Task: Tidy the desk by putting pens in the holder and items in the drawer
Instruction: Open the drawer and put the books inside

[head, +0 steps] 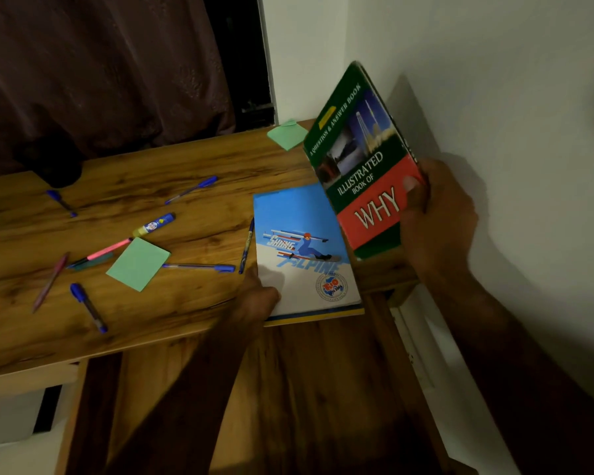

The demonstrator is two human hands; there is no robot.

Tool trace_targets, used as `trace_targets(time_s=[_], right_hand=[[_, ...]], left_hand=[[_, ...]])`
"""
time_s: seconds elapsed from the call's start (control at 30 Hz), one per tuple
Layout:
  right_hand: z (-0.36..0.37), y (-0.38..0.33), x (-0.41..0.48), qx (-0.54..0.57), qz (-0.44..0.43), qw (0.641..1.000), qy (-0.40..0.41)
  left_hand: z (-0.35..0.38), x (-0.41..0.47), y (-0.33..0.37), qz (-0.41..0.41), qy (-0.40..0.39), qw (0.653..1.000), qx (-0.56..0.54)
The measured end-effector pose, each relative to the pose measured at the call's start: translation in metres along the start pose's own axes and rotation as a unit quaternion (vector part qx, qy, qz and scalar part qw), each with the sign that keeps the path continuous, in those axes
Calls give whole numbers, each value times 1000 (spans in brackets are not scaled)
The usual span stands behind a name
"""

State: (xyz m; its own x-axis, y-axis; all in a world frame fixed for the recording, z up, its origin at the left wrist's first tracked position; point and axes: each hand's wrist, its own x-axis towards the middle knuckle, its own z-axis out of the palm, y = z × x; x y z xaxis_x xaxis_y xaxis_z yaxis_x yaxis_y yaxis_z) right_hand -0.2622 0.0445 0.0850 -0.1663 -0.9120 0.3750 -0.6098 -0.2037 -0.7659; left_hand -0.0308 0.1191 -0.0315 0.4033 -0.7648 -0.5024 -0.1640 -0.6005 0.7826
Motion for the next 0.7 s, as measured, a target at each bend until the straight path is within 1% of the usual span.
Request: trace_targets(time_s=[0.07, 0.1, 0.13, 0.2, 0.23, 0.27, 0.3, 0.37, 0.4, 0.47, 0.5, 0.57, 0.63, 0.7], right_hand=[[6, -2, 4, 39, 56, 997, -22], [11, -1, 5, 74, 98, 992, -37], [16, 1, 4, 116, 145, 981, -54], [27, 7, -5, 186, 241, 948, -89], [33, 11, -12, 208, 278, 932, -103], [38, 14, -18, 221, 303, 920, -112], [44, 18, -23, 225, 321, 912, -120], [55, 23, -30, 221, 347, 901, -135], [61, 25, -32, 225, 364, 892, -145], [71, 27, -38, 251, 394, 870, -161], [77, 29, -41, 261, 402, 862, -166], [86, 31, -45, 246, 405, 861, -183], [92, 34, -48, 198, 399, 872, -203], [97, 41, -52, 128, 372, 892, -225]], left_hand=[[-2, 0, -3, 11, -8, 1000, 21], [-4, 0, -4, 16, -11, 1000, 25], [-5, 0, -5, 21, -16, 1000, 15], [-3, 4, -11, 24, -25, 999, -19], [-4, 9, -15, 15, -28, 999, -34], [-6, 9, -13, -11, -33, 998, -61], [-8, 9, -12, -40, -36, 992, -110], [-13, 0, 1, -88, -59, 968, -227], [-15, -2, 5, -91, -68, 960, -257], [-15, 3, 0, -87, -67, 955, -274], [-14, 3, 0, -82, -70, 955, -276], [-10, 0, 1, -70, -55, 966, -245], [-5, 1, -2, -49, -49, 979, -190], [-2, 0, -4, -24, -43, 988, -146]])
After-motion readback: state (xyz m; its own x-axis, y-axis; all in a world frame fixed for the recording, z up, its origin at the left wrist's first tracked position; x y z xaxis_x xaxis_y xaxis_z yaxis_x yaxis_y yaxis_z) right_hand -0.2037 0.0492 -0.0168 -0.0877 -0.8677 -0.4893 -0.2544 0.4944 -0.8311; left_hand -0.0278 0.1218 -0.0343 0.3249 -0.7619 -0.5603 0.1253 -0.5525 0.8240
